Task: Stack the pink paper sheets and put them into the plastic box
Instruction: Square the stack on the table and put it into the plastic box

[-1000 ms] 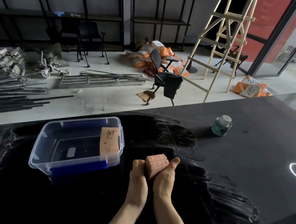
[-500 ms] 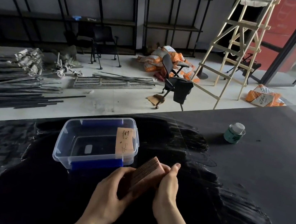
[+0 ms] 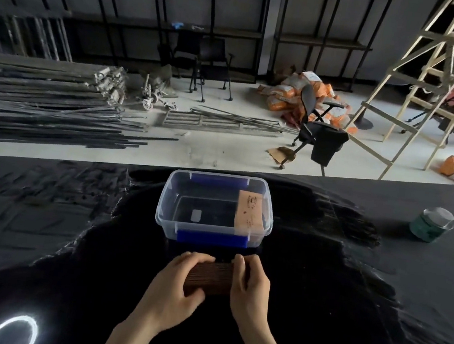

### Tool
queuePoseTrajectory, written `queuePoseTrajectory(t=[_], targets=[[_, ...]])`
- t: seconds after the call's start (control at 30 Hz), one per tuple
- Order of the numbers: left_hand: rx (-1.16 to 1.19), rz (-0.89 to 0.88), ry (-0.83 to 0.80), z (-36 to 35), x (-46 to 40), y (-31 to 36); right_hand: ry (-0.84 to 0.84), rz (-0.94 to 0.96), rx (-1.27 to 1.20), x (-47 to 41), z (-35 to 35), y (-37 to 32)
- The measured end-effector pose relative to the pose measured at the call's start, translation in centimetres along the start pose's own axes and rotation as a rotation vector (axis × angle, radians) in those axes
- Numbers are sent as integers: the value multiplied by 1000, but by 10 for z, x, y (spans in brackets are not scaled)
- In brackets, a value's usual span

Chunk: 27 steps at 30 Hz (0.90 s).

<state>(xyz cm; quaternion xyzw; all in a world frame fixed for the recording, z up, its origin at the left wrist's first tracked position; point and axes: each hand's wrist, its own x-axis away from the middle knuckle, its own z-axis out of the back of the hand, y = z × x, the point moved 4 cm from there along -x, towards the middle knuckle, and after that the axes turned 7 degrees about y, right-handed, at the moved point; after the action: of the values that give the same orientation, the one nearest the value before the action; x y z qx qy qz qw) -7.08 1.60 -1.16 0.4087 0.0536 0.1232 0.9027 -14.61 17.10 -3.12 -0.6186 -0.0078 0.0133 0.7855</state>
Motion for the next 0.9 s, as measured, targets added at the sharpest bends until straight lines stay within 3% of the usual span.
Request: queuePoseTrajectory(t=[0.13, 0.2, 0.4, 0.67, 0.9], targets=[[611, 254, 329, -20, 2, -2, 3, 17, 20, 0, 0, 1], [719, 377, 483, -31, -2, 1, 16, -4, 16, -1, 0, 2], [538, 412, 680, -35, -13, 8, 89, -72, -25, -1, -4, 1], [378, 369, 729, -29, -12, 5, 144, -4, 31, -1, -13, 8], [400, 351, 732, -28, -13, 4, 162, 3, -3, -2, -15, 3]])
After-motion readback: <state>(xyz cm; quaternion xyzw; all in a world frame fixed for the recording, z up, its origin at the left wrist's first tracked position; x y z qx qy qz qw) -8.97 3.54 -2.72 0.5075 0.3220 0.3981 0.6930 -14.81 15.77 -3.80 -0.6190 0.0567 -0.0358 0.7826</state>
